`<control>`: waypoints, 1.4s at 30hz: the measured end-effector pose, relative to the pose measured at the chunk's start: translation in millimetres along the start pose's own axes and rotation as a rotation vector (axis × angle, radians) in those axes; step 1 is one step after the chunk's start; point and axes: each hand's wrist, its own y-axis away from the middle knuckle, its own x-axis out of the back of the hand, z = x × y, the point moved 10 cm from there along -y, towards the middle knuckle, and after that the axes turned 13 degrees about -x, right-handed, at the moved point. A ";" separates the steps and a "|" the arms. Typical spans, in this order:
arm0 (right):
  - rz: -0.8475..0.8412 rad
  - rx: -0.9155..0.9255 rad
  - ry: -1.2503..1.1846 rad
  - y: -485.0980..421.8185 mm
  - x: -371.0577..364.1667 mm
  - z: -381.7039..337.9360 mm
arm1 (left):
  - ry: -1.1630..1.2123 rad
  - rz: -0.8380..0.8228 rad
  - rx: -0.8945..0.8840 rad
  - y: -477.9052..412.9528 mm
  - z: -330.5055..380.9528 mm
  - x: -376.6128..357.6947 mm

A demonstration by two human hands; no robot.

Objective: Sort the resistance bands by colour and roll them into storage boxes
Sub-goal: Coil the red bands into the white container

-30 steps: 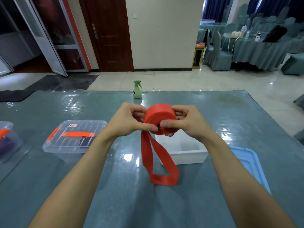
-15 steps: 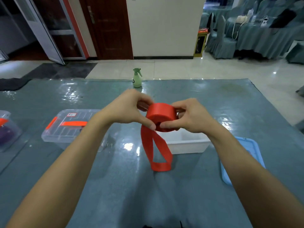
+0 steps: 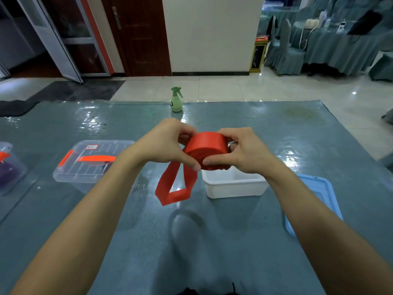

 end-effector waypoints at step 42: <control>0.208 -0.328 -0.074 27.7 -34.0 116.1 | -0.316 0.729 0.746 262.8 -251.5 -104.2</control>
